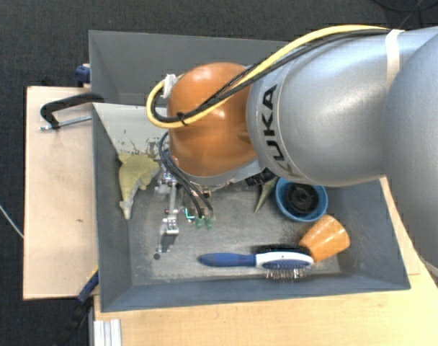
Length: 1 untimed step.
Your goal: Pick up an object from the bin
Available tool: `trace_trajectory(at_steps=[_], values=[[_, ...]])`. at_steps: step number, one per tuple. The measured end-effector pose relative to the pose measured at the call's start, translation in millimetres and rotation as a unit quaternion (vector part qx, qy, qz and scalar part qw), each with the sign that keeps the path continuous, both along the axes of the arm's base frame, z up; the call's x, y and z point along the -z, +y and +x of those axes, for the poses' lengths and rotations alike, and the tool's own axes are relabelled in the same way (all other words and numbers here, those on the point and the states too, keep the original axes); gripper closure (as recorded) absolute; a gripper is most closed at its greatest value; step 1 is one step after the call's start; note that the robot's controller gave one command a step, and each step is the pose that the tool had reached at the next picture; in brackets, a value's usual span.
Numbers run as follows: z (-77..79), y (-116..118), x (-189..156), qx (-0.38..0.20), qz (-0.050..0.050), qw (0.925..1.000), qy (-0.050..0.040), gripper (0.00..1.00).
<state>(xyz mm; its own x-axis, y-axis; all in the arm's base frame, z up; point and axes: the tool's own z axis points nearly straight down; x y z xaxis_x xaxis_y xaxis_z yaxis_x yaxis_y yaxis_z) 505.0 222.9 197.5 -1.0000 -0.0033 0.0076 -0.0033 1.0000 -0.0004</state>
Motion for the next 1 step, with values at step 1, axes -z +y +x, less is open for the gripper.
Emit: trace_trajectory(at_steps=[1], values=[[78.1, -79.3, 11.8, -0.028, -0.001, 0.9996, -0.0082, 0.0]])
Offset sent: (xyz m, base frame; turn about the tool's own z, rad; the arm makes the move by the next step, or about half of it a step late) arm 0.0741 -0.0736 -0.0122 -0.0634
